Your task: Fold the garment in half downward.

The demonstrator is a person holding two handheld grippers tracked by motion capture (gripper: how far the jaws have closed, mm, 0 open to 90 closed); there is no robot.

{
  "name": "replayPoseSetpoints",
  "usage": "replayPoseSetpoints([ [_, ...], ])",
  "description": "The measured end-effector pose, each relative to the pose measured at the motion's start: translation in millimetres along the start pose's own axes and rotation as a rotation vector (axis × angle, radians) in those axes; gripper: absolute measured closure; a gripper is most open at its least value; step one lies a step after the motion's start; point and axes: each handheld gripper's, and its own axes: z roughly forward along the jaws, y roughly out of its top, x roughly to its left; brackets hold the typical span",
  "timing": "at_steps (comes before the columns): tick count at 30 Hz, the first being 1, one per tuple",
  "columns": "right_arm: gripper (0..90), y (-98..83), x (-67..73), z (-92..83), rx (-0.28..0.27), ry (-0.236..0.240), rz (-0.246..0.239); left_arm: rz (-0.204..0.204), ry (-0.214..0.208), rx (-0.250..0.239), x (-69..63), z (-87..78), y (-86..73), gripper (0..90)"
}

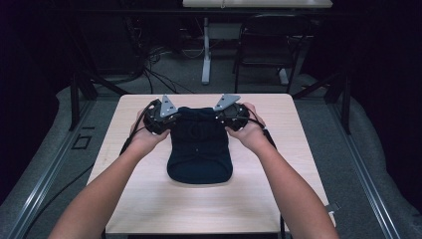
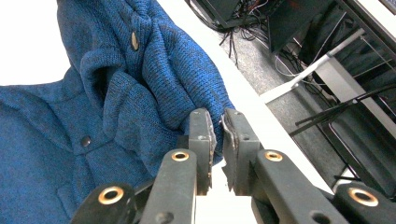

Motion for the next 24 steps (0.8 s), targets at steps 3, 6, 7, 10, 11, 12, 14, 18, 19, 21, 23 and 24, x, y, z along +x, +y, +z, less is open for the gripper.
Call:
replayPoseSetpoints([
  [3, 82.0, -0.1, 0.3, -1.4, -0.002, 0.001, 0.001, 0.005, -0.005, 0.003, -0.6, -1.7, -0.1, 78.6],
  [6, 82.3, -1.4, 2.6, -3.5, -0.001, 0.005, -0.006, 0.002, -0.014, -0.002, -3.0, -4.7, -1.5, 78.6],
  [7, 82.5, -2.1, 3.6, -4.3, 0.002, 0.012, -0.012, -0.001, -0.019, -0.001, -4.4, -5.7, -2.5, 78.6],
  [10, 83.5, -3.6, 8.9, -8.8, 0.005, 0.02, -0.032, 0.003, -0.031, 0.0, -9.7, -8.9, -7.8, 78.7],
  [11, 84.4, -4.7, 11.2, -10.6, 0.006, 0.026, -0.034, 0.005, -0.036, 0.002, -11.3, -9.5, -9.4, 78.7],
  [12, 85.1, -6.0, 13.1, -11.6, 0.009, 0.033, -0.037, 0.01, -0.041, 0.004, -14.0, -11.1, -12.1, 78.8],
  [14, 85.7, -10.6, 20.2, -13.7, 0.018, 0.045, -0.057, 0.01, -0.053, 0.004, -18.3, -13.5, -15.9, 78.9],
  [18, 85.9, -18.8, 32.0, -19.8, 0.026, 0.061, -0.072, 0.02, -0.078, -0.004, -29.8, -18.9, -26.2, 78.9],
  [19, 85.8, -21.5, 35.4, -22.2, 0.022, 0.069, -0.078, 0.021, -0.086, -0.004, -32.1, -19.8, -28.8, 78.9],
  [21, 85.9, -25.3, 41.1, -25.8, 0.023, 0.083, -0.086, 0.029, -0.103, -0.006, -37.7, -22.2, -34.8, 78.8],
  [23, 85.9, -29.1, 46.7, -29.9, 0.025, 0.094, -0.09, 0.034, -0.109, -0.006, -41.5, -23.6, -37.5, 78.8],
  [24, 85.9, -30.5, 49.0, -31.3, 0.028, 0.098, -0.092, 0.029, -0.119, -0.004, -44.0, -25.1, -39.2, 78.8],
])
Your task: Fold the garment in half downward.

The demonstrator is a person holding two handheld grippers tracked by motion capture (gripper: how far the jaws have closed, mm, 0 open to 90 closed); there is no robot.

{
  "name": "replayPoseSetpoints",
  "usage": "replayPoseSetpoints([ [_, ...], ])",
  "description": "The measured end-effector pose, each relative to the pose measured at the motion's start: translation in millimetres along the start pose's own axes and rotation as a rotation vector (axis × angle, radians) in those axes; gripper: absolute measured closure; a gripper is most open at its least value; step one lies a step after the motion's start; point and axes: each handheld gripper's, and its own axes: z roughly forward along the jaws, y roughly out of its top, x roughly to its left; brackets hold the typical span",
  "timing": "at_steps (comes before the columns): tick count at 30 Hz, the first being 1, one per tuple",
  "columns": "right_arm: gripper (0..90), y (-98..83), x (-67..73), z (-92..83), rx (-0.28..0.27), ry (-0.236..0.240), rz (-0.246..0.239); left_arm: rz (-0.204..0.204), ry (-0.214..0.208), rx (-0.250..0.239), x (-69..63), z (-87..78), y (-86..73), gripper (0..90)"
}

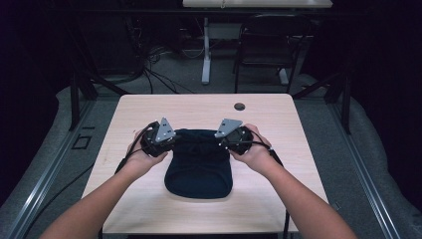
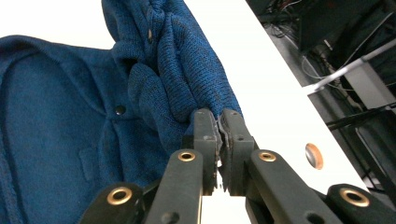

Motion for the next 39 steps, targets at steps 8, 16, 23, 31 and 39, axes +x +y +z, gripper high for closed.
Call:
replayPoseSetpoints([
  [8, 85.8, -8.5, 19.8, -7.0, 0.01, 0.035, -0.003, 0.025, -0.031, 0.016, -13.9, -5.3, -9.5, 78.6],
  [16, 85.8, -11.5, 34.1, -11.1, 0.009, 0.056, 0.007, 0.025, -0.062, 0.013, -18.4, -10.2, -19.3, 77.9],
  [23, 85.7, -16.5, 46.9, -11.6, 0.009, 0.074, 0.019, -0.006, -0.1, 0.015, -23.1, -10.7, -30.1, 77.4],
  [31, 85.7, -27.1, 61.5, -12.0, 0.018, 0.106, 0.023, -0.012, -0.131, 0.019, -33.2, -13.0, -41.8, 77.1],
  [39, 85.7, -34.6, 68.0, -11.1, 0.003, 0.117, 0.052, -0.031, -0.15, 0.02, -38.9, -13.6, -47.3, 77.0],
])
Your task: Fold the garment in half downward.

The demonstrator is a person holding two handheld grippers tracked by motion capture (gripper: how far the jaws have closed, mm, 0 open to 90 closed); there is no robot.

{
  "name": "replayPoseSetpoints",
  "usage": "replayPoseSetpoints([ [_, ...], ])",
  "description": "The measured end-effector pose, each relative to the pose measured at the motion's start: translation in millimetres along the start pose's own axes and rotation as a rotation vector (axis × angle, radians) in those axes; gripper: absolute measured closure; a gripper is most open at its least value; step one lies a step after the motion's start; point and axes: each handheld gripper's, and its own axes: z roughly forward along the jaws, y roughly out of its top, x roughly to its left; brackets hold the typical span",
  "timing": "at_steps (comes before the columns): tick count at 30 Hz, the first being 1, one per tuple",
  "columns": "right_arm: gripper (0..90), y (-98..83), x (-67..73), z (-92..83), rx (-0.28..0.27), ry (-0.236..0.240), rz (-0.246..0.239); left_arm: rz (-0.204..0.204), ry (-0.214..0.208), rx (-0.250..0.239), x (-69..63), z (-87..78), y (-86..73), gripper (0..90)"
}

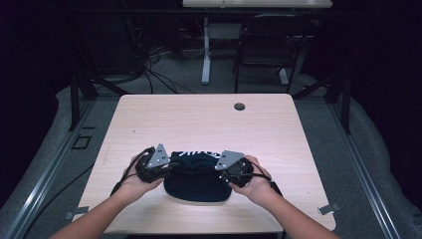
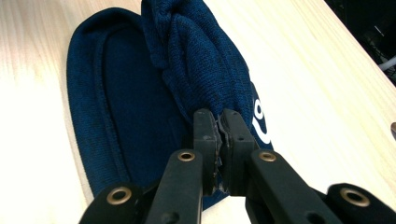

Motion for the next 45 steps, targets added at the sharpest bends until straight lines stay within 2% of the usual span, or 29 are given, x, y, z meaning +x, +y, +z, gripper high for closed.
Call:
replayPoseSetpoints([
  [5, 85.7, -3.0, 3.3, -1.0, -0.001, 0.017, 0.006, -0.005, -0.015, 0.003, -4.2, -0.3, -3.9, 77.0],
  [11, 85.7, -7.0, 8.4, -1.4, 0.001, 0.035, 0.011, 0.009, -0.029, 0.015, -9.6, -1.0, -8.5, 76.5],
  [19, 85.7, -12.8, 18.7, 1.8, 0.004, 0.061, 0.016, 0.002, -0.061, 0.029, -16.0, 1.2, -19.4, 75.2],
  [25, 85.6, -20.9, 28.2, 6.6, 0.001, 0.09, 0.033, 0.013, -0.083, 0.048, -23.0, 2.3, -28.5, 73.6],
  [30, 85.3, -27.7, 37.2, 8.5, 0.021, 0.109, 0.027, -0.002, -0.11, 0.053, -27.4, 1.2, -36.9, 71.1],
  [32, 84.9, -31.1, 41.1, 10.3, 0.004, 0.117, 0.044, -0.013, -0.122, 0.048, -28.9, -1.3, -39.0, 69.4],
  [37, 83.3, -36.1, 48.9, 9.7, 0.015, 0.137, 0.038, -0.037, -0.133, 0.041, -33.6, -7.0, -45.0, 66.7],
  [40, 80.8, -37.8, 53.8, 6.5, -0.018, 0.172, 0.069, -0.047, -0.142, 0.045, -36.9, -8.7, -49.4, 65.6],
  [43, 77.6, -39.0, 58.4, 1.9, -0.019, 0.174, 0.071, -0.055, -0.153, 0.043, -38.3, -12.6, -51.5, 64.1],
  [45, 76.3, -39.0, 59.9, -1.5, -0.042, 0.162, 0.08, -0.062, -0.15, 0.032, -37.8, -17.1, -50.9, 62.8],
])
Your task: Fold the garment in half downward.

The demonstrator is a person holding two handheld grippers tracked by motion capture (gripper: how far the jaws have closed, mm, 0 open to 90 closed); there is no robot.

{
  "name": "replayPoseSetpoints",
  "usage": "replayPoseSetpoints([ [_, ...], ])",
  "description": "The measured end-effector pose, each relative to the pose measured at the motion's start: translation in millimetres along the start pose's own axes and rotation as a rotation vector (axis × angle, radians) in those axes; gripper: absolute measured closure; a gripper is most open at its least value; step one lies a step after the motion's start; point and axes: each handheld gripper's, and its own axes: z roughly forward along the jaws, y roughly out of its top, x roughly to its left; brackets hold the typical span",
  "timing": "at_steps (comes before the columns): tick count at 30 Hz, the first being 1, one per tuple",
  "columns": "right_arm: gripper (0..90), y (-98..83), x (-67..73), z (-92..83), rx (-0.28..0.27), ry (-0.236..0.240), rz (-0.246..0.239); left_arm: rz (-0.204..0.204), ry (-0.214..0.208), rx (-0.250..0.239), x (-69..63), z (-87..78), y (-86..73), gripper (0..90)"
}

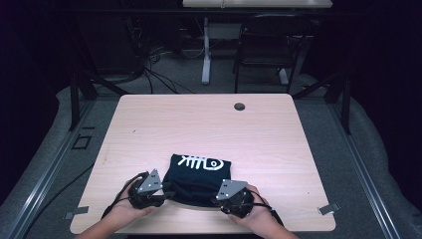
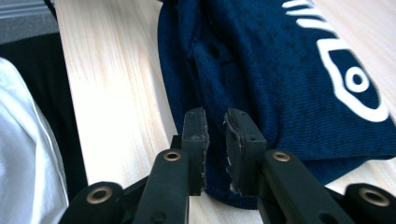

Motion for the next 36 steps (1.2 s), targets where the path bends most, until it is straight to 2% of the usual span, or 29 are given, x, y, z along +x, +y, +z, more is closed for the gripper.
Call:
replayPoseSetpoints([
  [4, 72.7, 0.6, -5.3, -5.3, -0.03, -0.041, 0.027, -0.024, 0.01, -0.034, 4.0, -9.3, 5.1, 61.1],
  [7, 71.2, 0.9, -10.6, -5.0, -0.023, -0.058, 0.047, -0.034, 0.025, -0.048, 7.8, -9.2, 8.7, 60.1],
  [13, 67.7, -2.5, -15.2, 5.2, 0.017, -0.058, 0.058, -0.027, 0.02, -0.008, 9.4, 5.0, 7.2, 56.8],
  [18, 70.1, -12.7, -15.9, 18.4, 0.076, -0.043, 0.053, -0.036, 0.011, 0.033, 8.5, 18.9, -3.4, 56.5],
  [21, 71.2, -19.0, -17.9, 24.1, 0.088, -0.057, 0.061, -0.048, 0.011, 0.036, 9.6, 25.6, -6.0, 56.5],
  [22, 71.4, -19.7, -19.8, 24.2, 0.098, -0.067, 0.055, -0.055, 0.015, 0.031, 10.5, 27.5, -5.7, 56.5],
  [36, 71.2, -23.8, -62.5, 36.2, 0.069, -0.159, 0.155, -0.161, 0.096, 0.006, 28.2, 53.0, 11.3, 57.2],
])
